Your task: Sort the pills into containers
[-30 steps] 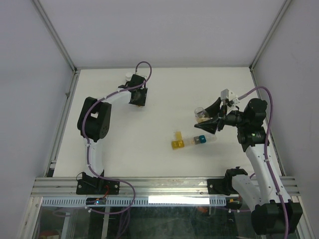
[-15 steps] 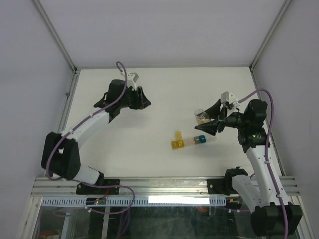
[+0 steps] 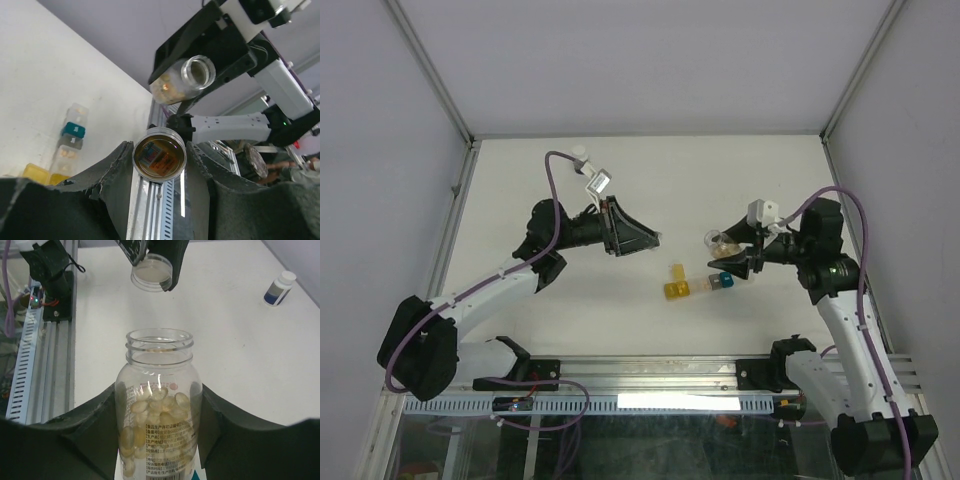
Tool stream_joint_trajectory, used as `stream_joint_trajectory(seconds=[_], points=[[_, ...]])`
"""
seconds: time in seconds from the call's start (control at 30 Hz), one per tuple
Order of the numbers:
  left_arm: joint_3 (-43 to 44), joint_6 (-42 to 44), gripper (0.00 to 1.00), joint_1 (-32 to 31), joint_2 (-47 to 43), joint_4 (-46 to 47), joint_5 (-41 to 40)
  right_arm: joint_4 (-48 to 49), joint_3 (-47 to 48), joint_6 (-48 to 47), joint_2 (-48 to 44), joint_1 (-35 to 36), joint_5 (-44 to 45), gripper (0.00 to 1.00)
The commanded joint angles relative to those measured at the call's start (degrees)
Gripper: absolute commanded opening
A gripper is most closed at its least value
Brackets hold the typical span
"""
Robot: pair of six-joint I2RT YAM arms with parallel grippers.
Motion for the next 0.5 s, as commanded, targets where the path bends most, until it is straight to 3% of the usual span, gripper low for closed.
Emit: stream_joint_trajectory(seconds=[0.0, 0.23, 0.47], points=[[-0.28, -7.23, 0.24, -1.46, 3.04, 16.66, 4.07, -7.03, 3.16, -10.41, 1.55, 5.06, 8.9, 0.0], [-2.69, -10.44, 0.24, -2.58, 8.42, 24.87, 3.37, -7.19, 2.88, -12.71, 3.6, 13.76, 16.35, 0.01], [-1.5, -8.95, 0.24, -4.36, 11.06, 24.18, 1.76, -4.96, 2.91, -11.29, 6.95, 20.76, 24.08, 0.01]])
